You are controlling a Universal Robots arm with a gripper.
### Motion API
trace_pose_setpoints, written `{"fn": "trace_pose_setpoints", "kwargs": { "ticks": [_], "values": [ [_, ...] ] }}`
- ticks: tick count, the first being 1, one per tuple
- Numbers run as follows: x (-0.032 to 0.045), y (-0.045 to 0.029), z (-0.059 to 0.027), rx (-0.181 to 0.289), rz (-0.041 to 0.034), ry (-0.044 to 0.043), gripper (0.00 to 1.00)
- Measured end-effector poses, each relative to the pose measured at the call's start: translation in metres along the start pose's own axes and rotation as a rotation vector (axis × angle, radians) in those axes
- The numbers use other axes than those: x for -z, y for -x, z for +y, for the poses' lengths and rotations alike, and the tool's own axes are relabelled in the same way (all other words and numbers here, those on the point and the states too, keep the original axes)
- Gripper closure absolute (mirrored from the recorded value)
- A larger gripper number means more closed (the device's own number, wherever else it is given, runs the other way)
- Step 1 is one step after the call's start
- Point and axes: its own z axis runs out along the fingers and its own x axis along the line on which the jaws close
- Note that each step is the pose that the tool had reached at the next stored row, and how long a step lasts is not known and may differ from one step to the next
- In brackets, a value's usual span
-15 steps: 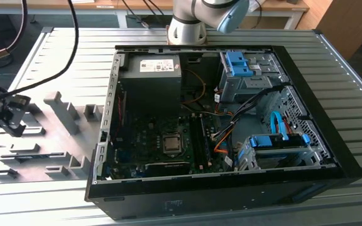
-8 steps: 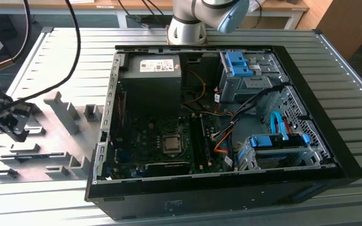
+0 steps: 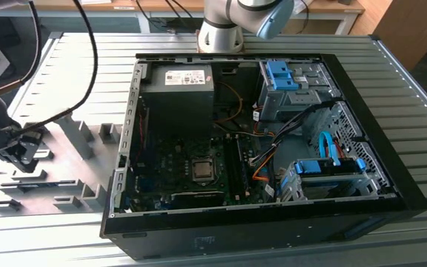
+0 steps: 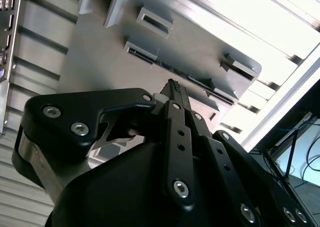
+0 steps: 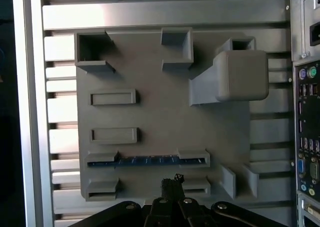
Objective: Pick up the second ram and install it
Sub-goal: 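Reach for the second ram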
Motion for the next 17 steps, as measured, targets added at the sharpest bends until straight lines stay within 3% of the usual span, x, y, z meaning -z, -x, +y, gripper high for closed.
{"fn": "trace_pose_setpoints", "kwargs": {
  "ticks": [9, 17],
  "values": [
    [-0.0164, -0.0003, -0.0017, 0.000, 0.0009, 0.0000, 0.90],
    [-0.0222, -0.0004, -0.0017, 0.000, 0.0010, -0.0001, 0.90]
  ]
}}
